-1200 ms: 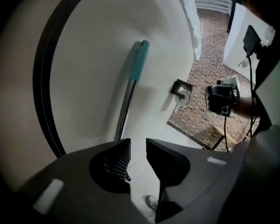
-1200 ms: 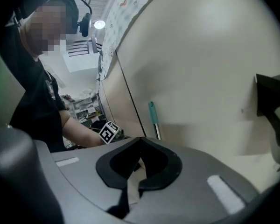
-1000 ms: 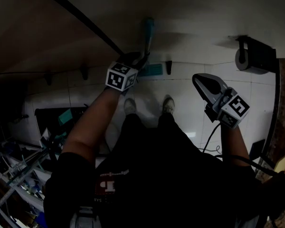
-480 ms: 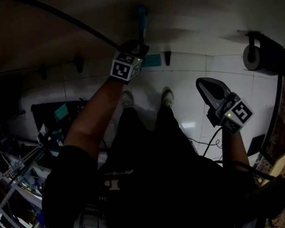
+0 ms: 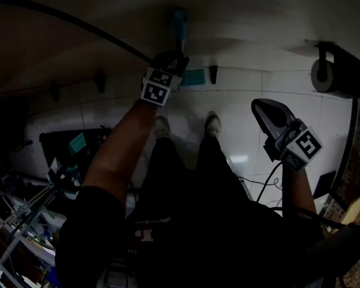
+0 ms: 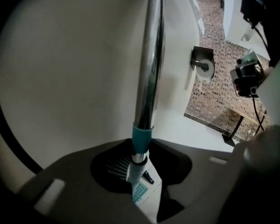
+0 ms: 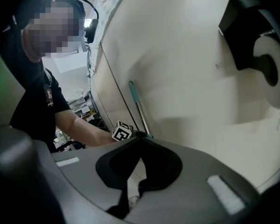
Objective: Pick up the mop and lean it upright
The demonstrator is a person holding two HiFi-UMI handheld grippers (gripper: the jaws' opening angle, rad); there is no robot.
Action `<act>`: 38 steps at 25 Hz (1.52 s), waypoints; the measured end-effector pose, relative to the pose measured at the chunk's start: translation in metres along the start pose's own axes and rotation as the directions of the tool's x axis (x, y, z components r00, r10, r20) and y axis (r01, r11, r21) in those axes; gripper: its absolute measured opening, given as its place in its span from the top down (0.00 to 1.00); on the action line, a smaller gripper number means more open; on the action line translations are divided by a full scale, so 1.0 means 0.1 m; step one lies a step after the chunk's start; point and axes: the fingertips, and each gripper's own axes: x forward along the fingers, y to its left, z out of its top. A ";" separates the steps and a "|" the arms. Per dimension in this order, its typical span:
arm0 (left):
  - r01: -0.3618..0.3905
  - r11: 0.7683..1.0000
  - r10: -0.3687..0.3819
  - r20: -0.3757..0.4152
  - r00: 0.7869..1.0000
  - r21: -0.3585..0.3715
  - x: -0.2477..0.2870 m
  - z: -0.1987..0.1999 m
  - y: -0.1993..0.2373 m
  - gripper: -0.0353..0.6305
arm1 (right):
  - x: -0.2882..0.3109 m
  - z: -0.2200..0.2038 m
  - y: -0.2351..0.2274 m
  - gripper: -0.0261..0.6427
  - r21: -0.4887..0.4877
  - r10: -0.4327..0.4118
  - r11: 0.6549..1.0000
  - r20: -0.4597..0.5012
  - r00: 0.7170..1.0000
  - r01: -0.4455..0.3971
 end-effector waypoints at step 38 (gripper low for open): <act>0.055 0.988 -0.073 0.123 0.990 0.143 -2.23 1.85 -0.60 0.78 | -0.57 1.49 0.83 0.94 -0.216 0.001 0.975 0.208 0.978 0.045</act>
